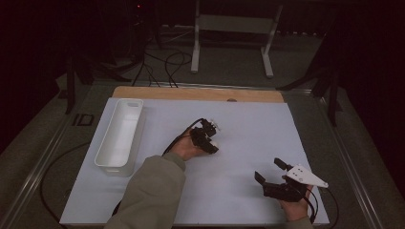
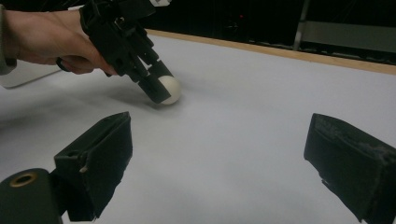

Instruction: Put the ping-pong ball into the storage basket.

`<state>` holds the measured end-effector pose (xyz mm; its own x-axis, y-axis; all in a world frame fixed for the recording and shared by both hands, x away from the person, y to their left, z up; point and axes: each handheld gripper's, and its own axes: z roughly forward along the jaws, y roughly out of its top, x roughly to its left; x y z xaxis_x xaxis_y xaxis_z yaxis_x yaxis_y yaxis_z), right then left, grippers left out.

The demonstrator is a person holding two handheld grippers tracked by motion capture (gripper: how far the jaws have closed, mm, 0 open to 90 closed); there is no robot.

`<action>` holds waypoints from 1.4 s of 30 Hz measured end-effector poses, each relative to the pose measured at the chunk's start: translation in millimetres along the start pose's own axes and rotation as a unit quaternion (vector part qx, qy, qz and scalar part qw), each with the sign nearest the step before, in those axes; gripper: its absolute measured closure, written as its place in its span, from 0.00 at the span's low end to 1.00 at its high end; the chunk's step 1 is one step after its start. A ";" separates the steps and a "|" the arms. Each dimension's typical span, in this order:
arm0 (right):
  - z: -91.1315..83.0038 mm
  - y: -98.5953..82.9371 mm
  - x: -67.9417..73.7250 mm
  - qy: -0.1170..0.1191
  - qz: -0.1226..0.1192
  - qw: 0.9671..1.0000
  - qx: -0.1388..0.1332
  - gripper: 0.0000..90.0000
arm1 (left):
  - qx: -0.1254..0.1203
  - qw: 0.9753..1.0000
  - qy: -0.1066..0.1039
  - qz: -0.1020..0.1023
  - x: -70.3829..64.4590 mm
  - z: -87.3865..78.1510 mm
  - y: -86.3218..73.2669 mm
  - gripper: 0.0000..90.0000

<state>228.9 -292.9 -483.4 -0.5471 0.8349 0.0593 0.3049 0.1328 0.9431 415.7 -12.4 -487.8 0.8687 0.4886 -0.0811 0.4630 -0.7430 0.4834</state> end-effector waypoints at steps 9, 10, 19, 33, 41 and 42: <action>0.4 0.0 -0.1 -0.001 -0.004 1.000 -0.001 0.08 | -0.016 1.000 -0.007 -0.010 0.8 -9.4 0.6 0.57; 0.5 -0.1 -0.1 -0.001 -0.004 1.000 -0.001 0.08 | -0.014 1.000 -0.006 -0.009 0.6 -10.4 0.7 0.57; 0.5 -0.1 0.0 -0.001 -0.004 1.000 -0.001 0.08 | -0.022 1.000 -0.001 -0.021 -1.2 -18.2 3.2 0.57; 0.3 -0.2 0.1 0.000 -0.004 1.000 0.000 0.08 | -0.033 0.999 0.003 -0.029 -3.0 -35.9 7.1 0.57; 0.4 -0.2 0.1 0.000 -0.001 1.000 0.000 0.08 | -0.036 0.999 0.008 -0.031 -2.5 -43.6 7.4 0.57; 0.5 -0.2 0.0 0.000 -0.002 1.000 0.000 0.08 | -0.037 0.999 0.009 -0.031 -2.7 -44.3 7.4 0.57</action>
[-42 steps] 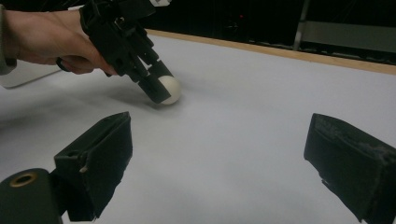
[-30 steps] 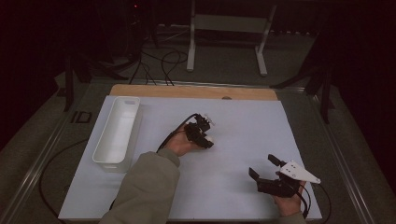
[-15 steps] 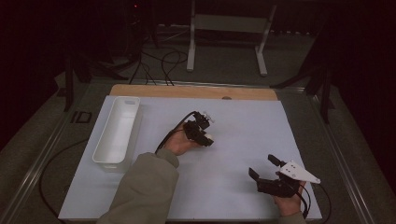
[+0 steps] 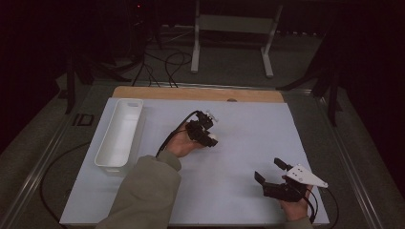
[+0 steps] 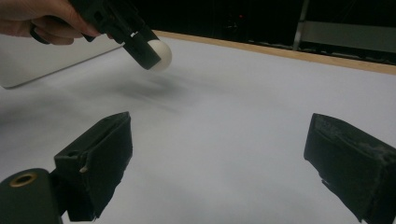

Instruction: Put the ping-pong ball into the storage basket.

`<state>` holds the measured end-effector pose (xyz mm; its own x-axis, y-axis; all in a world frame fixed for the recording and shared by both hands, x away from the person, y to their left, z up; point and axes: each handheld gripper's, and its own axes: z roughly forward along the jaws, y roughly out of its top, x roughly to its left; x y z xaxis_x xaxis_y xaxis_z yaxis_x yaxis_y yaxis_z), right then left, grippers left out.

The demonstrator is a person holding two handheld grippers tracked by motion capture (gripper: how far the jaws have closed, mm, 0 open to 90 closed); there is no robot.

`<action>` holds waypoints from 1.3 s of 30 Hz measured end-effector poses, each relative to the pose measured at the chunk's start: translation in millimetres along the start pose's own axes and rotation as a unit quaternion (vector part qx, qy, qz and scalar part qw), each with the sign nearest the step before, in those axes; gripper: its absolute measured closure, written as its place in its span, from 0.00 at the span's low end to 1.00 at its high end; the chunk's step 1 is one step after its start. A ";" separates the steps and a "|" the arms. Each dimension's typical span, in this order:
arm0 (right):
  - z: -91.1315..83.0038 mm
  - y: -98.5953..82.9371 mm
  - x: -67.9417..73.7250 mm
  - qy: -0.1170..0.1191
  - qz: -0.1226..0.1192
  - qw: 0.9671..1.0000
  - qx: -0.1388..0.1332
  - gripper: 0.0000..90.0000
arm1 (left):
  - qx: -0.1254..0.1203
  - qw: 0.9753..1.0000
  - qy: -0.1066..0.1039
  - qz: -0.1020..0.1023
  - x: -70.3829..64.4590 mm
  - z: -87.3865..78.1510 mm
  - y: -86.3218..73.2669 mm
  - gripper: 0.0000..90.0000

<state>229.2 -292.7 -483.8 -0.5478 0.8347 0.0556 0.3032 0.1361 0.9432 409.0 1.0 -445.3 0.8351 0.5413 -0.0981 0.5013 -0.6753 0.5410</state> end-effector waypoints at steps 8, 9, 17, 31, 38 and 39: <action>0.3 -0.2 -0.2 0.000 0.001 1.000 0.002 0.08 | -0.001 1.000 0.001 0.001 0.9 -5.7 0.6 0.57; 0.3 -0.3 -0.3 0.000 0.000 1.000 0.002 0.08 | -0.002 1.000 0.001 0.000 1.0 -6.4 0.6 0.57; 0.7 -0.4 -0.2 0.000 0.000 1.000 0.002 0.08 | -0.007 1.000 0.002 -0.003 3.1 -14.4 0.5 0.57; 0.4 -0.6 -0.9 0.000 0.006 1.000 0.001 0.08 | -0.008 1.000 0.007 0.001 7.4 -31.8 -1.3 0.57; 0.3 -0.6 -1.0 0.001 0.006 1.000 0.001 0.08 | -0.010 1.000 0.009 -0.001 8.5 -38.9 -2.2 0.57; 0.3 -0.6 -1.1 0.001 0.005 1.000 0.001 0.08 | -0.009 1.000 0.010 0.002 8.9 -40.2 -2.3 0.57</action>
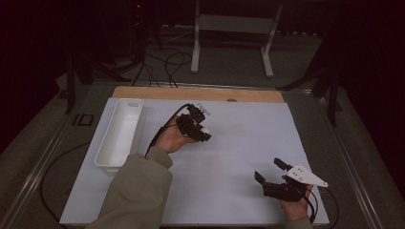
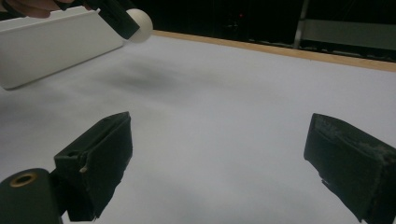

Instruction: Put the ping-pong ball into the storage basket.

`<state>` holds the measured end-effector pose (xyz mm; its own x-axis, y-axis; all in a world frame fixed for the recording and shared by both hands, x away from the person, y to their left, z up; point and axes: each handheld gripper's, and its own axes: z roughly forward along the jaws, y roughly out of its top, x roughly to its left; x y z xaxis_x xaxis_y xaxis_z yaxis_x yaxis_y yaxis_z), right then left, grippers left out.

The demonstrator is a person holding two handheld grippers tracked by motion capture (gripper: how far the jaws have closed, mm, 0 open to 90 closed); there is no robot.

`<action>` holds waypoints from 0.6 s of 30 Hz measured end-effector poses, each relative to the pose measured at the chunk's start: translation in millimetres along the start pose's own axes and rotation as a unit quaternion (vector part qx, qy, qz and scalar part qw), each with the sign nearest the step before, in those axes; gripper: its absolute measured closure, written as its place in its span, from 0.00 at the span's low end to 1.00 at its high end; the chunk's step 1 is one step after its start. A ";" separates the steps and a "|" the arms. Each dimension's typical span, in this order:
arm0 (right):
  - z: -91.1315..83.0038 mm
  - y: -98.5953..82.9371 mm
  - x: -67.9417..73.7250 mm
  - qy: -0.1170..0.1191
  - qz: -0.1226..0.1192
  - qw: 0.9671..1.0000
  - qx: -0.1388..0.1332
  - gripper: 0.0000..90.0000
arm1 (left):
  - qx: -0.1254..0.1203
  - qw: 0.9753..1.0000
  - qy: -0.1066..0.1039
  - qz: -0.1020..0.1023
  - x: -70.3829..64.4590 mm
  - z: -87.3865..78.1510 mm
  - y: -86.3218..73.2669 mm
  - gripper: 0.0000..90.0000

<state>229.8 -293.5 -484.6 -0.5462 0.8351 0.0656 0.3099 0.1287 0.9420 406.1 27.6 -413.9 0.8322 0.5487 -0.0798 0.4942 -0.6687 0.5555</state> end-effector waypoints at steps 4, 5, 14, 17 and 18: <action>0.0 0.1 0.0 0.000 0.000 1.000 0.000 0.08 | -0.001 1.000 0.002 -0.002 0.5 -3.9 -0.5 0.57; -0.1 0.2 0.2 0.000 0.001 1.000 0.000 0.08 | 0.000 1.000 0.002 -0.002 0.8 -5.0 -0.6 0.57; -0.1 0.0 0.1 -0.001 0.002 1.000 0.001 0.08 | -0.002 1.000 0.005 0.000 2.5 -11.2 -2.2 0.57; -0.1 0.0 0.0 0.000 0.001 1.000 0.000 0.08 | -0.001 1.000 0.007 -0.001 2.4 -12.4 -2.5 0.57; -0.1 0.1 0.1 0.000 0.002 1.000 0.000 0.08 | -0.001 1.000 0.007 0.000 2.4 -13.0 -2.6 0.57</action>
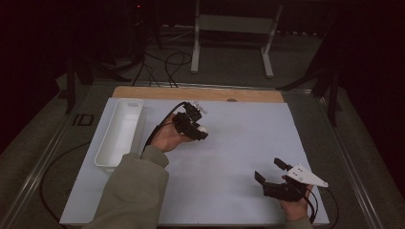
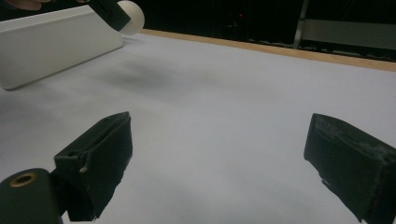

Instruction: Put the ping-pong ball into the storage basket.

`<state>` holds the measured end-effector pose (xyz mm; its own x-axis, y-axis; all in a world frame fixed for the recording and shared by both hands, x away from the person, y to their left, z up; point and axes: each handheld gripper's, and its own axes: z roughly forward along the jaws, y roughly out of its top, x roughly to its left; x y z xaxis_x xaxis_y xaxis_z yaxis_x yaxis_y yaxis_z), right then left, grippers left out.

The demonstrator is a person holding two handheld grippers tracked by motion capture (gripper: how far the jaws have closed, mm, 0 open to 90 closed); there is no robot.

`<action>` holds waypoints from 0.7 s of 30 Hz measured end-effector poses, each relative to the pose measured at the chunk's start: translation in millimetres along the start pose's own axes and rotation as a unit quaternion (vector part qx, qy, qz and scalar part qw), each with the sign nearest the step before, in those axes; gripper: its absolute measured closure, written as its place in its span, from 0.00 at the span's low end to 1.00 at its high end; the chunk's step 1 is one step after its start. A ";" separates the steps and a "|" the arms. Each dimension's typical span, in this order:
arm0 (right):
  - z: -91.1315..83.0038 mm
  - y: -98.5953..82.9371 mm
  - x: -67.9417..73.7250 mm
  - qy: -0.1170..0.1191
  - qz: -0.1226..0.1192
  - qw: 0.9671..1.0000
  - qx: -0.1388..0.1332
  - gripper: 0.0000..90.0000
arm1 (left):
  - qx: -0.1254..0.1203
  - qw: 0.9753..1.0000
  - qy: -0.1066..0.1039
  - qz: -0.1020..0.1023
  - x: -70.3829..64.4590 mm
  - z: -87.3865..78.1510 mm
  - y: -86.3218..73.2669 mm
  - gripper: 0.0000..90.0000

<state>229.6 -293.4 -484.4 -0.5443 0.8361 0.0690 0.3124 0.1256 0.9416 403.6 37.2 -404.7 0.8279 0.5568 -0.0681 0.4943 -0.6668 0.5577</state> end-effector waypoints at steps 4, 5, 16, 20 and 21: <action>0.1 0.1 0.1 0.000 0.000 1.000 -0.001 0.08 | -0.002 1.000 0.002 0.001 0.2 -3.4 -0.3 0.57; 0.2 0.0 0.2 0.000 -0.001 1.000 -0.001 0.08 | -0.002 1.000 0.002 0.002 0.3 -4.2 -0.4 0.57; 0.0 0.3 0.2 0.001 0.001 1.000 -0.002 0.08 | 0.001 1.000 0.013 0.001 4.0 -14.3 -3.3 0.57; 0.1 0.3 0.3 0.001 0.001 1.000 -0.001 0.08 | 0.000 1.000 0.016 -0.001 5.8 -17.9 -3.7 0.57; 0.1 0.3 0.3 0.001 0.001 1.000 -0.002 0.08 | -0.002 1.000 0.016 -0.004 6.1 -18.6 -4.0 0.57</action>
<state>229.7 -293.1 -484.2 -0.5456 0.8350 0.0716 0.3110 0.1224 0.9425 401.7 52.4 -392.0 0.8151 0.5775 -0.0460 0.4997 -0.6606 0.5602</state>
